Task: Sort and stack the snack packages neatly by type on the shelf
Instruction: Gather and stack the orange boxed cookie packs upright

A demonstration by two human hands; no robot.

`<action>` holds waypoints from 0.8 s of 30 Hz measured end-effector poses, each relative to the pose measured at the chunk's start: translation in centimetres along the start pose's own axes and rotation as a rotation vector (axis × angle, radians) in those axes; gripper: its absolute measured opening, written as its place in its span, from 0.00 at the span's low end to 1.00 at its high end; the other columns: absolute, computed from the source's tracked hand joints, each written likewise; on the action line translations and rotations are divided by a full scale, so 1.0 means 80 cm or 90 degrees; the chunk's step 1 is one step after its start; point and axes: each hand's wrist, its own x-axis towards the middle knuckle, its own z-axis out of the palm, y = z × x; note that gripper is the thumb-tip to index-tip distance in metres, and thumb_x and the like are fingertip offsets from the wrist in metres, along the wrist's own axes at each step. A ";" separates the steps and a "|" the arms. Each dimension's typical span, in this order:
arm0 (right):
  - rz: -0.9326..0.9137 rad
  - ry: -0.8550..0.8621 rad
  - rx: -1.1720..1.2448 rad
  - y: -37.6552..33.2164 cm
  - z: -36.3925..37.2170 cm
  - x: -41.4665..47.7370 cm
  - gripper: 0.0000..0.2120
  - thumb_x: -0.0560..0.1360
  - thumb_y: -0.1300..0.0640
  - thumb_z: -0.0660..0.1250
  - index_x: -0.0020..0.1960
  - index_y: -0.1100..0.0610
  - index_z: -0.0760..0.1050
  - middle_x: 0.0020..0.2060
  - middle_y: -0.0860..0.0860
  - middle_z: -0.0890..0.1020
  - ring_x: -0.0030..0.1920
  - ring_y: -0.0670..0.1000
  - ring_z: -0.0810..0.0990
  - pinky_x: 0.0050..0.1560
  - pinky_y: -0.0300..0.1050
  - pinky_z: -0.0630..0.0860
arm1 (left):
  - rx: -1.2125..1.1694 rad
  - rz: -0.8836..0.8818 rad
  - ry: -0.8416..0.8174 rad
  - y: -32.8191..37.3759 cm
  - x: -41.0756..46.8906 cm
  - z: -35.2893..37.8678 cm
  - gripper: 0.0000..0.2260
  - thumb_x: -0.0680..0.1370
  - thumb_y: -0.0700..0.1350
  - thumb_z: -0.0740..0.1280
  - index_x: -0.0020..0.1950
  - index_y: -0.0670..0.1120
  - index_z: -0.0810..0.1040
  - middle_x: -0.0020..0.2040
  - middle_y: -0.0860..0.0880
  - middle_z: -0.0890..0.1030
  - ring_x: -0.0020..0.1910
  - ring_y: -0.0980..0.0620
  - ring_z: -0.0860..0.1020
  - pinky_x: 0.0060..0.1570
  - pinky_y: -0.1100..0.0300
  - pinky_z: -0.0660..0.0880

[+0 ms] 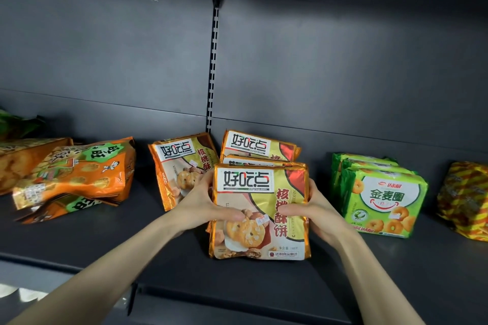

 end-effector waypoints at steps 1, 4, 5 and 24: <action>-0.003 -0.007 0.002 0.000 0.002 -0.001 0.47 0.47 0.59 0.81 0.62 0.49 0.64 0.52 0.54 0.83 0.51 0.55 0.84 0.49 0.52 0.79 | 0.002 0.006 0.008 0.001 -0.003 -0.002 0.48 0.48 0.62 0.82 0.62 0.66 0.61 0.66 0.51 0.72 0.65 0.50 0.73 0.66 0.46 0.71; -0.018 -0.034 -0.002 0.003 0.008 -0.001 0.46 0.50 0.63 0.81 0.63 0.47 0.64 0.52 0.52 0.84 0.53 0.54 0.83 0.51 0.51 0.79 | 0.037 0.053 0.027 0.011 -0.015 -0.006 0.45 0.51 0.58 0.83 0.57 0.74 0.58 0.65 0.53 0.70 0.66 0.55 0.71 0.65 0.53 0.71; -0.027 -0.041 -0.010 0.004 0.011 -0.001 0.46 0.52 0.65 0.80 0.64 0.47 0.64 0.53 0.52 0.84 0.54 0.54 0.83 0.51 0.50 0.80 | 0.031 0.071 0.026 0.013 -0.019 -0.008 0.45 0.55 0.52 0.83 0.60 0.71 0.57 0.63 0.55 0.71 0.64 0.60 0.72 0.62 0.61 0.73; -0.006 -0.205 -0.144 0.003 0.046 0.029 0.48 0.55 0.59 0.81 0.70 0.45 0.62 0.58 0.48 0.81 0.59 0.49 0.80 0.64 0.56 0.73 | 0.161 0.038 0.104 -0.012 -0.076 -0.034 0.54 0.45 0.71 0.75 0.65 0.67 0.51 0.67 0.64 0.58 0.71 0.57 0.57 0.73 0.49 0.58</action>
